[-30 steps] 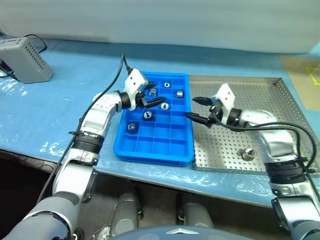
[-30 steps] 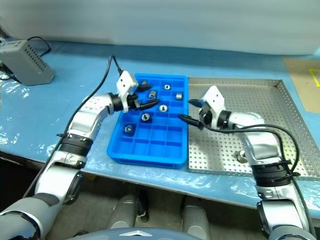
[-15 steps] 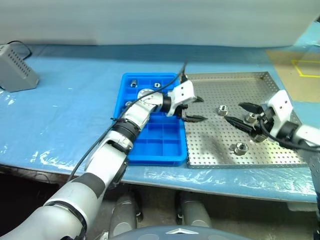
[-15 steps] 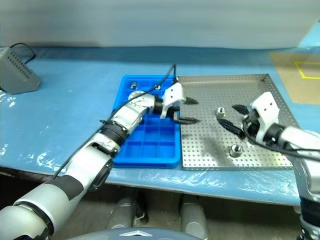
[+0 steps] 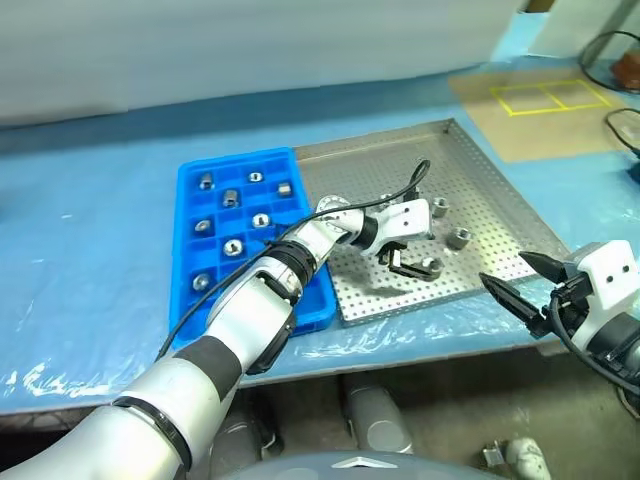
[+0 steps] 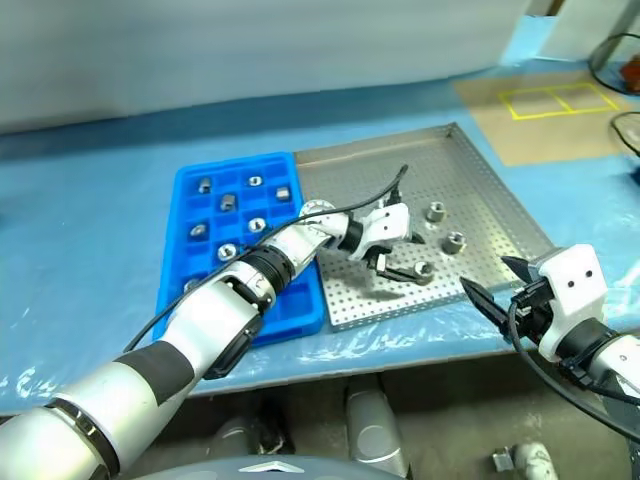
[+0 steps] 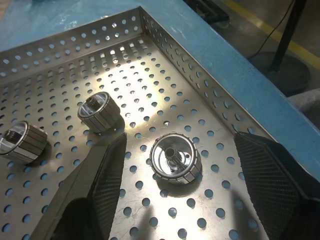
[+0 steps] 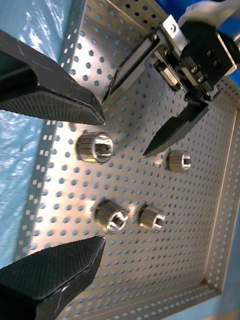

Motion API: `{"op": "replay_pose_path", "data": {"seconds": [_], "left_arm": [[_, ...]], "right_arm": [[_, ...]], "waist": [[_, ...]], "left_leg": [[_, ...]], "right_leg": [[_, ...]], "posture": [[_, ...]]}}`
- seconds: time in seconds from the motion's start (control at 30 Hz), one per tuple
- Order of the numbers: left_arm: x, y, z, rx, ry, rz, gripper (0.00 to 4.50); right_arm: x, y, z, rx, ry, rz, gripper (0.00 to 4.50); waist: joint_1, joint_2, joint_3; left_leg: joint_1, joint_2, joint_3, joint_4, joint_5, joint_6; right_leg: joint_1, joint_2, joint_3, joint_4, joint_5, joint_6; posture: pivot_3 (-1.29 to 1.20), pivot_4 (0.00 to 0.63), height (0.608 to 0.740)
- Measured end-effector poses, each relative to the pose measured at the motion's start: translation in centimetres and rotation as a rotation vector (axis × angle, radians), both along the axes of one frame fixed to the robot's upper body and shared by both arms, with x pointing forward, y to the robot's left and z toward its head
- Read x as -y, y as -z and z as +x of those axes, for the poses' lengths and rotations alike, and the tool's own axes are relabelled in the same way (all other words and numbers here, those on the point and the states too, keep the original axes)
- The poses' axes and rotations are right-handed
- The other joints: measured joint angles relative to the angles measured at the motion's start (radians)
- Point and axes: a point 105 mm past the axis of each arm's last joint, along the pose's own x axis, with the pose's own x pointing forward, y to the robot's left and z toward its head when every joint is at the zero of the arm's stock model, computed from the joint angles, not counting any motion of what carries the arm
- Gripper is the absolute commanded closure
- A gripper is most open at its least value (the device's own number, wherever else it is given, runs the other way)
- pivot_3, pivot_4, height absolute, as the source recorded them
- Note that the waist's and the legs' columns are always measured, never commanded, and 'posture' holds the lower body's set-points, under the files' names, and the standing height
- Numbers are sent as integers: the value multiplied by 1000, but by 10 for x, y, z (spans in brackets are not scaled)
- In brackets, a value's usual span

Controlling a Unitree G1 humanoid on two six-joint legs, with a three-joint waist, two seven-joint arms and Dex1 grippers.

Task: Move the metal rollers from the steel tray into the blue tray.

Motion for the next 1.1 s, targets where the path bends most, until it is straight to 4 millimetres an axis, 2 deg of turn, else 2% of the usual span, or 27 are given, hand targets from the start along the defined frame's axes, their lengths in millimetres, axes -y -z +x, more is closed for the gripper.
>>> {"op": "replay_pose_path", "data": {"seconds": [0.13,0.4,0.7,1.0,1.1], "left_arm": [[-3,9,15,31,-131,34,878],[-6,10,29,84,-259,43,878],[-7,16,26,65,-231,80,878],[-9,21,25,46,-233,111,878],[-10,23,25,40,-233,121,1441]], "right_arm": [[1,1,-2,2,24,0,893],[1,3,-1,5,34,-2,893],[2,6,1,-4,37,-5,893],[3,6,0,-6,43,-31,893],[4,6,1,-6,43,-37,893]], "waist": [[-60,0,0],[-122,-1,0],[-147,0,0],[-157,0,0],[-157,0,0]], "left_leg": [[0,-3,-4,0,-2,1],[0,-14,-12,1,-5,5],[-2,-20,-24,3,-7,7],[-4,-20,-26,4,-7,7],[-5,-20,-27,6,-8,7]], "right_leg": [[5,-1,-2,-7,0,3],[13,-12,-8,-9,-3,11],[22,-18,-20,-10,-6,17],[23,-19,-23,-10,-7,18],[23,-19,-23,-10,-7,18]], "posture": [[-885,150,740],[-860,150,740],[-861,150,740],[-865,150,740],[-864,150,740]]}}
